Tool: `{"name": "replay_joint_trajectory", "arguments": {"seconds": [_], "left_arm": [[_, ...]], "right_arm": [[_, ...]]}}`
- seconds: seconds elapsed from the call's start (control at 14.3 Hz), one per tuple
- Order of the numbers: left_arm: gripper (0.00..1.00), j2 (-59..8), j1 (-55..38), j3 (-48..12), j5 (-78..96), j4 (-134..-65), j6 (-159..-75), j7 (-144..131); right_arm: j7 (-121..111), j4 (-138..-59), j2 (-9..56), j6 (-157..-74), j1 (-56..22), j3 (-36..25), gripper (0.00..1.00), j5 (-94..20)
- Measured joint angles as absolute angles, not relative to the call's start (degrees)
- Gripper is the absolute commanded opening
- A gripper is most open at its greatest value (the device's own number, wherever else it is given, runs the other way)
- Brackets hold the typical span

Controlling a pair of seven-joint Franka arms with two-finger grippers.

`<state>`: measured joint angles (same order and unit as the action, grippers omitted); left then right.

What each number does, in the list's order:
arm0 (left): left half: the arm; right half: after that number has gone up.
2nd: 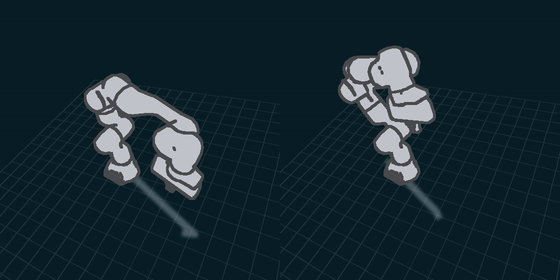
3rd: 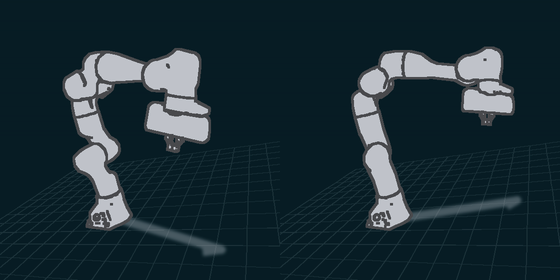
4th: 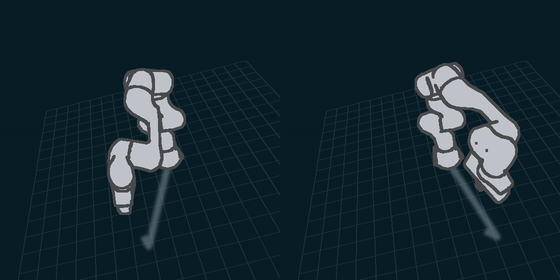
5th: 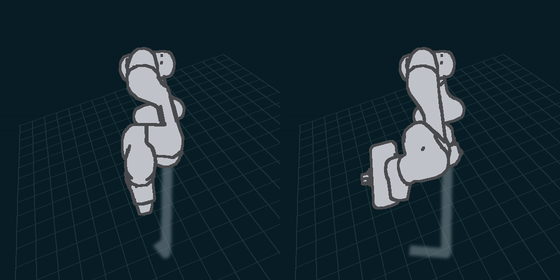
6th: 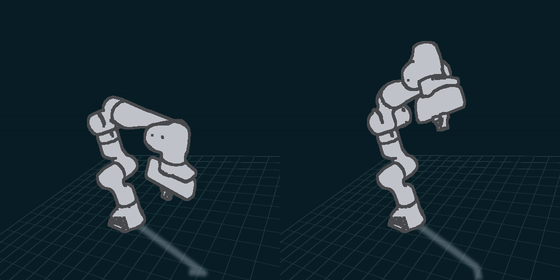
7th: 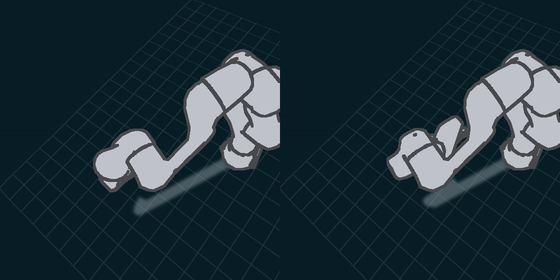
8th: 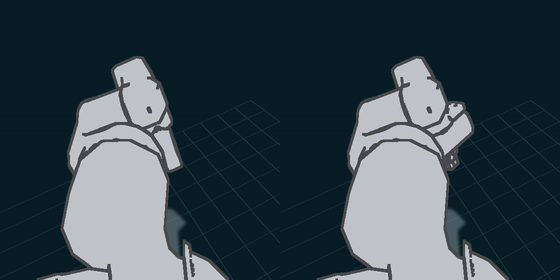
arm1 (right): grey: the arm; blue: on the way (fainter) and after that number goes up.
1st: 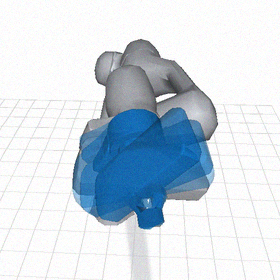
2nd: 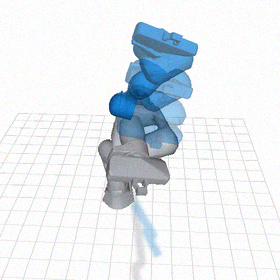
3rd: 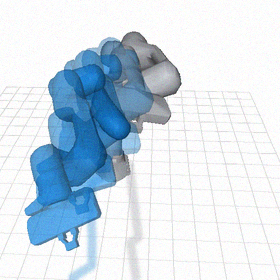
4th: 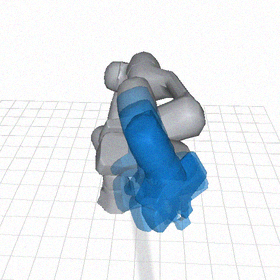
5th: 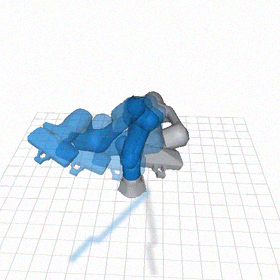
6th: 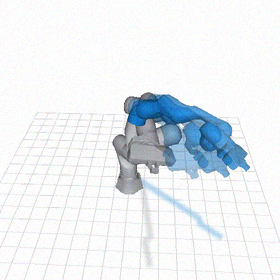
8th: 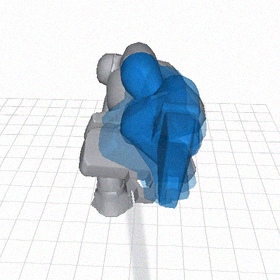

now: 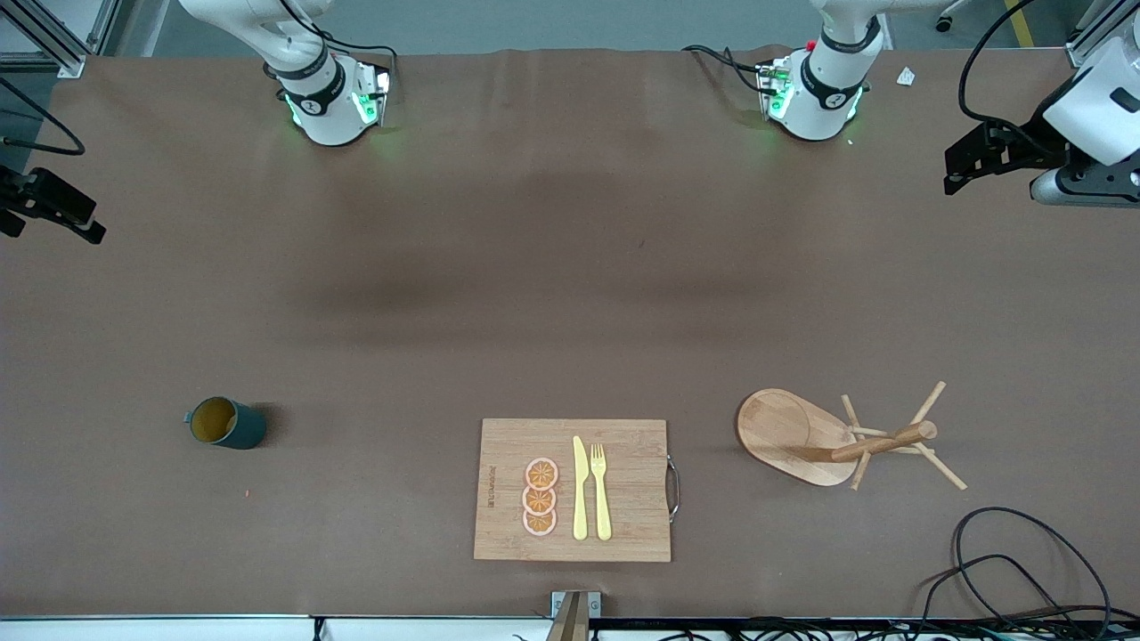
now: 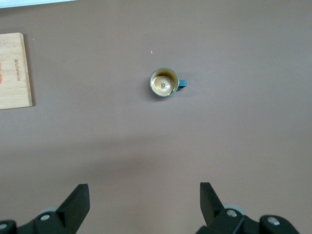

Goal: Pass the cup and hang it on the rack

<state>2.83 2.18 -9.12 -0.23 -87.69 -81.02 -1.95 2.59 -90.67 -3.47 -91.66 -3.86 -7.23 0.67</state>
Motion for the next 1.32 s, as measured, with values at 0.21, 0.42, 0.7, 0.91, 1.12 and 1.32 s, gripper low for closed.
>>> {"name": "replay_joint_trajectory", "arguments": {"seconds": [0.21, 0.42, 0.7, 0.91, 1.12, 1.32], "left_arm": [[1.00, 2.8, 2.2, -9.1, -0.2, -87.7, -81.0, -2.0], [1.00, 2.8, 2.2, -9.1, -0.2, -87.7, -81.0, -1.9], [1.00, 2.2, 2.3, -8.9, -0.2, -87.2, -81.1, -1.9], [1.00, 1.3, 2.3, -8.8, -0.2, -86.0, -81.2, -1.9], [1.00, 0.9, 2.3, -8.9, -0.2, -85.9, -81.2, -1.9], [1.00, 0.7, 2.3, -8.9, -0.2, -85.9, -81.2, -1.9]], "right_arm": [[2.6, -90.7, -3.5, -91.7, -3.9, -7.2, 1.00, 0.7], [2.6, -90.7, -3.5, -91.7, -4.0, -7.2, 1.00, 0.7], [2.6, -90.7, -3.5, -91.7, -4.0, -7.2, 1.00, 0.7], [2.6, -90.7, -3.5, -91.7, -4.0, -7.2, 1.00, 0.7], [2.6, -90.7, -3.2, -91.9, -4.1, -7.2, 1.00, 0.7], [2.6, -91.3, 0.1, -92.1, -4.5, -7.2, 1.00, 0.6]]}}
